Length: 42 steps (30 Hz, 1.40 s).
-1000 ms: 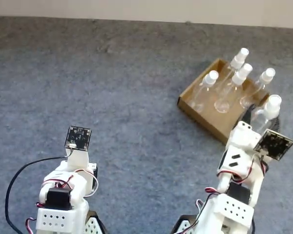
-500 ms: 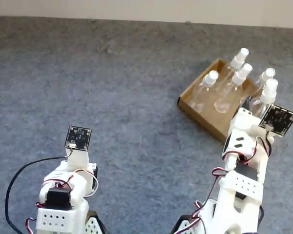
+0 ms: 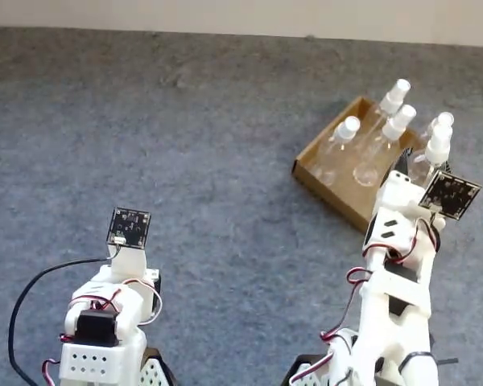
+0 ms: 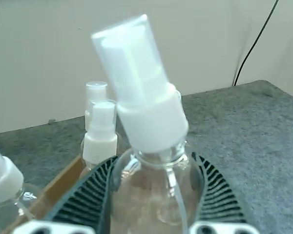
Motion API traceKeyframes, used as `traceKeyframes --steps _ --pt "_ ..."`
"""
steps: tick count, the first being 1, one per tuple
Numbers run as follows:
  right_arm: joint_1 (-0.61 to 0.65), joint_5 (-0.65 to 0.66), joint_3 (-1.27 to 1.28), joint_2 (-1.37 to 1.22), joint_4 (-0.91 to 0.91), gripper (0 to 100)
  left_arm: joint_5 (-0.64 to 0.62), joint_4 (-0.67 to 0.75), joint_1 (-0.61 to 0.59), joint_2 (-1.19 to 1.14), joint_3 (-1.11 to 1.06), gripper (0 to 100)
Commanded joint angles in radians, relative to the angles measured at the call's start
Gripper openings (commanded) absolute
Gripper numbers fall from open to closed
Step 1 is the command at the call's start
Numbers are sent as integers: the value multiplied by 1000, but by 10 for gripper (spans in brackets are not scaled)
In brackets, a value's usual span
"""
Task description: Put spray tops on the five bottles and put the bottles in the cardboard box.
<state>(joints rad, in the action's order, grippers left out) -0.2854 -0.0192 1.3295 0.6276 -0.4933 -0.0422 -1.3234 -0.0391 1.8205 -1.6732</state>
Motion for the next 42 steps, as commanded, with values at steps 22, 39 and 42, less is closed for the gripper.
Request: traceKeyframes --steps 22,39,42 --pt "33 0 -79 -306 -268 121 5 -3 12 18 -19 7" --pt "50 110 -74 -542 -470 122 5 -3 12 18 -19 7" --pt "50 110 -74 -579 -472 122 5 -3 12 18 -19 7"
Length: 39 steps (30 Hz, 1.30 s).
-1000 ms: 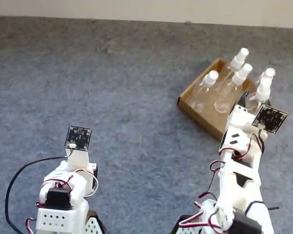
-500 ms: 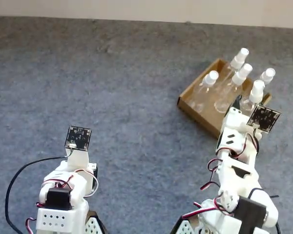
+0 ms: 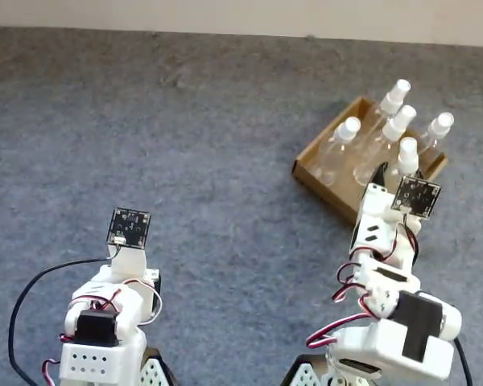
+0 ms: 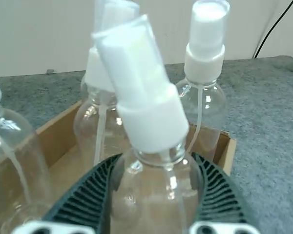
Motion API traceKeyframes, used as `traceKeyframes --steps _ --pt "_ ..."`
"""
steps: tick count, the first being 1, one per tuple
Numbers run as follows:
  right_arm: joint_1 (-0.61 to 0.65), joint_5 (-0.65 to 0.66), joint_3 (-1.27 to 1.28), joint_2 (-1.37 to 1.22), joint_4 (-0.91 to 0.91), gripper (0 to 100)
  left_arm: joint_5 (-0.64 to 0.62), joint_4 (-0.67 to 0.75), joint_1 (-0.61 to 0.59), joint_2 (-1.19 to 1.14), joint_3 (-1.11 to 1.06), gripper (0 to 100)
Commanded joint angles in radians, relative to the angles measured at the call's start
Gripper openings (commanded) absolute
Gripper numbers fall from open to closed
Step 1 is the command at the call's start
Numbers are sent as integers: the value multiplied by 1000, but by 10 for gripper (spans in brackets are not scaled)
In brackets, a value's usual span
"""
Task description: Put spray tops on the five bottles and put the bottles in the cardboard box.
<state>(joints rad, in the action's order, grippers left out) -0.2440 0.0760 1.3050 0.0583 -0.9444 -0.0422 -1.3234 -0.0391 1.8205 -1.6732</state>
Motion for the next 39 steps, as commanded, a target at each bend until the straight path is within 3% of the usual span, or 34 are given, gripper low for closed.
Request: traceKeyframes --steps 1,27,33,39 --pt "8 15 -50 -18 -21 122 5 -3 12 18 -19 7" --pt "8 17 -18 -36 -18 125 6 -3 12 18 -19 7" --pt "8 15 -15 -36 -18 205 6 -3 12 18 -19 7" --pt "8 15 -15 -35 -18 212 6 -3 12 18 -19 7"
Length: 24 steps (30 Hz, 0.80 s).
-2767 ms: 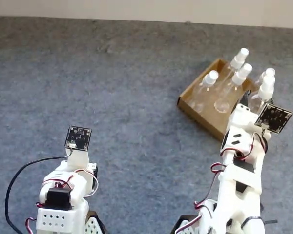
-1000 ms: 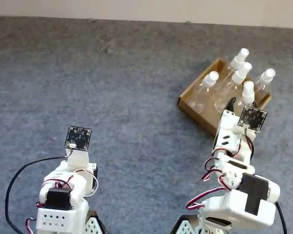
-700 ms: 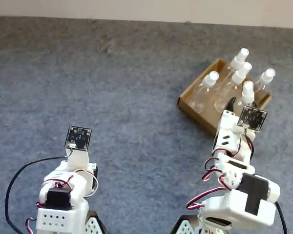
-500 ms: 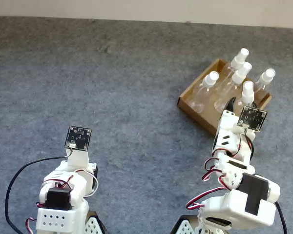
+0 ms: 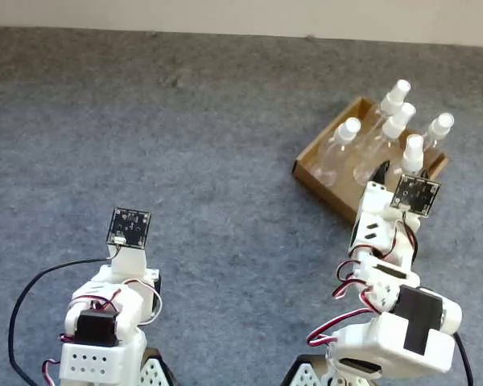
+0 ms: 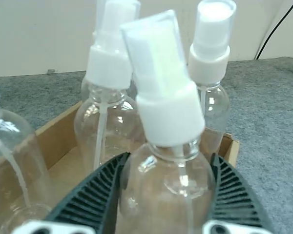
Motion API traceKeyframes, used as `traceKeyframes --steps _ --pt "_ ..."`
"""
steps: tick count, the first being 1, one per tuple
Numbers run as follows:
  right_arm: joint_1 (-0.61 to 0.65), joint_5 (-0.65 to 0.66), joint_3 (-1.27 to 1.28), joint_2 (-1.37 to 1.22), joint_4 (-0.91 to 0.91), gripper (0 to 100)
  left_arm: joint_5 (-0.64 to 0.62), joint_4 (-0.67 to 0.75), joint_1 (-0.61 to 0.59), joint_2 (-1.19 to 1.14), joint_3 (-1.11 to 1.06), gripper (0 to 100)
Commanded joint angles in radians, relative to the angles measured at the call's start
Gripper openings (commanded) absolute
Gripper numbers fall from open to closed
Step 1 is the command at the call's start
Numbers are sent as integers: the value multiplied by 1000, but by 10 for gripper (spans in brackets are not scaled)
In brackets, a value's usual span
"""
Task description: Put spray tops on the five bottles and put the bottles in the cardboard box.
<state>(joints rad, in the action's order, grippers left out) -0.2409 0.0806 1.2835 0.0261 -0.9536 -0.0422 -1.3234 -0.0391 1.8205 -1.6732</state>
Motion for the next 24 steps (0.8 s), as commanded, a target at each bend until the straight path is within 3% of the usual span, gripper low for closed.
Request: traceKeyframes --steps 1,24 --pt "5 11 7 -1 -8 212 6 -3 12 18 -19 7" --pt "7 12 110 79 -64 217 6 -3 12 18 -19 7"
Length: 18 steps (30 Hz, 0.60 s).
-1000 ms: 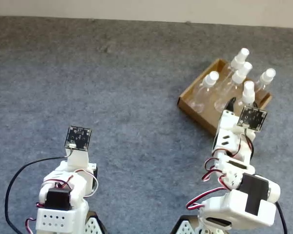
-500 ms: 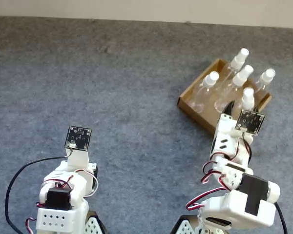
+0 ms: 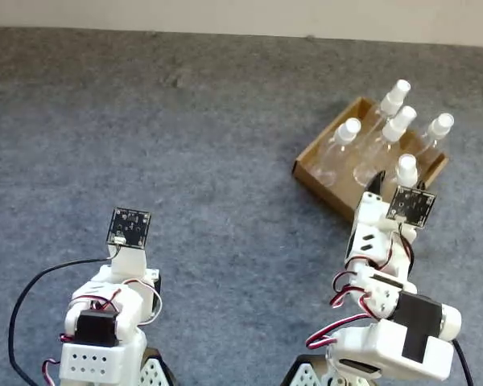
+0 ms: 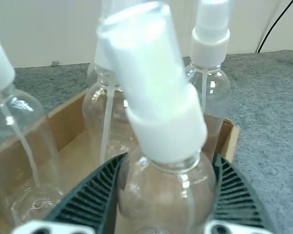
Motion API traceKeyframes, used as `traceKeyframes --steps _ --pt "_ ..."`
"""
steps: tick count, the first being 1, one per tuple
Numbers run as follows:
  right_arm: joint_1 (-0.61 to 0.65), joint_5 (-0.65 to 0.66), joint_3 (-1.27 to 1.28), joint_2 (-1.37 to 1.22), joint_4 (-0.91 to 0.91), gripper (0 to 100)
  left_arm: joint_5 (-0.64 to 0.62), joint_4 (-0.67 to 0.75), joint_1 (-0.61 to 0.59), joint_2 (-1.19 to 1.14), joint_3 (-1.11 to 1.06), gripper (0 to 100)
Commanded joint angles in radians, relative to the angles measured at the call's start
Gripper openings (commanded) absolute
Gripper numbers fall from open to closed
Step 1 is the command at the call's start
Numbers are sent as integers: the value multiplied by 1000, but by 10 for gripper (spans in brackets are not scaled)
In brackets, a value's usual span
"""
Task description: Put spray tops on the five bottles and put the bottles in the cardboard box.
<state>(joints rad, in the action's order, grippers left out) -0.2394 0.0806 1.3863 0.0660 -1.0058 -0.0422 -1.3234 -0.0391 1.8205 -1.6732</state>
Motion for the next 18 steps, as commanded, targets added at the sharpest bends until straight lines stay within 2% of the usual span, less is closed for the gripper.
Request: traceKeyframes --steps 1,5,18 --pt "5 12 8 39 -12 228 6 -3 12 18 -19 7" --pt "5 12 16 39 -12 302 6 -3 12 18 -19 7" --pt "5 12 22 41 -12 303 6 -3 12 18 -19 7"
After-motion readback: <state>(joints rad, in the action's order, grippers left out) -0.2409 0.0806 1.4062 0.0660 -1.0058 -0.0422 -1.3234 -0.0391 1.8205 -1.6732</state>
